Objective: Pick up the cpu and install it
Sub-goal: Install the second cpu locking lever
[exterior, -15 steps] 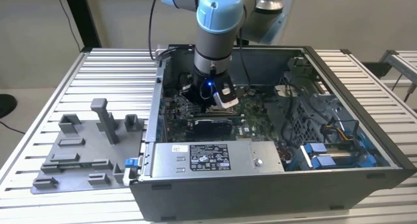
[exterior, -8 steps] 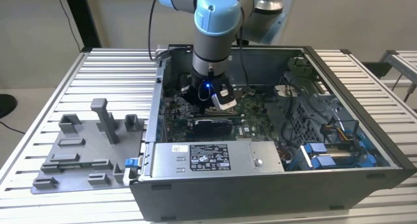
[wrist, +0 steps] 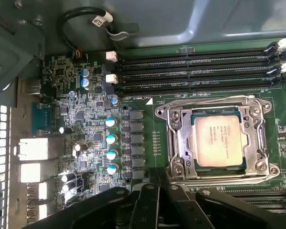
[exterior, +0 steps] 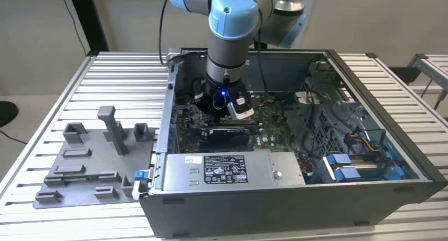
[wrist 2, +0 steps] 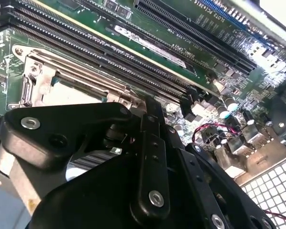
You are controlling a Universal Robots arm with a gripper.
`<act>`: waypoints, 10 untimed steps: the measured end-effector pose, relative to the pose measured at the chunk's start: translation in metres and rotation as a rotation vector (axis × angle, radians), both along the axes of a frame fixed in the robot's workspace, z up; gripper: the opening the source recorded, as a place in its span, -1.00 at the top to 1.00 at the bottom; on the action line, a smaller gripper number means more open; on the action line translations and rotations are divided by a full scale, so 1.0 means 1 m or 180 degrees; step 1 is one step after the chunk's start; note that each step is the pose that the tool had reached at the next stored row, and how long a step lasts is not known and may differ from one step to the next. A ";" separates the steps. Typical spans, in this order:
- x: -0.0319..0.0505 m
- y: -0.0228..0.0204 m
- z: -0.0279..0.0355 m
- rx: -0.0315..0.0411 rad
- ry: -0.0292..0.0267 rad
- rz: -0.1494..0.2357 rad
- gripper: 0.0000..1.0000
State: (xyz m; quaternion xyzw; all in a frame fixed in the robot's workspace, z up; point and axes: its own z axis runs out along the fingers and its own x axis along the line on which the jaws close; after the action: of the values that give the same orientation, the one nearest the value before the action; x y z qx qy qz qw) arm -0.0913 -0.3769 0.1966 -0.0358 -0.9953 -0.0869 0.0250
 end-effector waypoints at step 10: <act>0.0003 -0.0035 0.0199 0.0000 0.0016 0.0001 1.00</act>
State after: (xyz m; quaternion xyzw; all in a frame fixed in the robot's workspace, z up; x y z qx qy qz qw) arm -0.0910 -0.3804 0.2165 -0.0359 -0.9952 -0.0868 0.0275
